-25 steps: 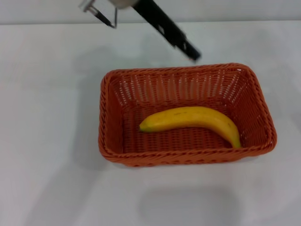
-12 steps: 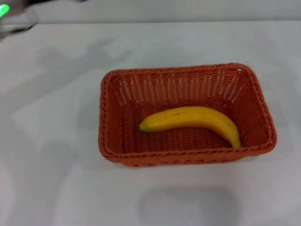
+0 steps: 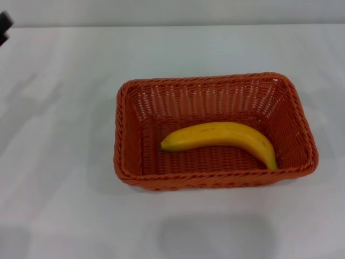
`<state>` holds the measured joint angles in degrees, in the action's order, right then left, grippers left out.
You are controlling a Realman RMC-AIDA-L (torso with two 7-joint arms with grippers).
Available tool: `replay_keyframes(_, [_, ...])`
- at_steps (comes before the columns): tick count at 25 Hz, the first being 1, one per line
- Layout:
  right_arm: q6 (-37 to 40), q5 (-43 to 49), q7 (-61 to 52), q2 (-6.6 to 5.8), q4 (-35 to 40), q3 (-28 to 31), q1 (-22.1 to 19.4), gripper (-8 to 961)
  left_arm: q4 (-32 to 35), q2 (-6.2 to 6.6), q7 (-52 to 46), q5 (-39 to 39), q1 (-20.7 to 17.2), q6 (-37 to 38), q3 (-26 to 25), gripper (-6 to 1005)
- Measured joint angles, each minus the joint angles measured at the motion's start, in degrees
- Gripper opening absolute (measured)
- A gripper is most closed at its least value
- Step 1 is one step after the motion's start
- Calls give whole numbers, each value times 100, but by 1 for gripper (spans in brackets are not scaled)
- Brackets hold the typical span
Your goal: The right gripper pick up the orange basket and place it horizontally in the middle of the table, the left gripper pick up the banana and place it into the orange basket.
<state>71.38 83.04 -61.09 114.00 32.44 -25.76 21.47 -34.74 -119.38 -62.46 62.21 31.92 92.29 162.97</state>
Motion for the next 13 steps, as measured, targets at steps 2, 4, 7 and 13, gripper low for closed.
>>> replay_keyframes(2, [49, -152, 207, 12, -170, 0, -34, 686, 412, 5, 383, 414, -314, -16, -1, 759])
replay_keyframes(4, [117, -358, 380, 30, -314, 1, -79, 686, 763, 4, 702, 771, -531, -5, -3, 759])
replay_keyframes(7, [127, -594, 559, 37, -534, 6, -110, 686, 1025, 7, 920, 934, -660, 2, -3, 759])
replay_keyframes(13, [172, -776, 874, 35, -735, 63, -155, 686, 1443, 12, 1288, 1183, -712, 4, -9, 759])
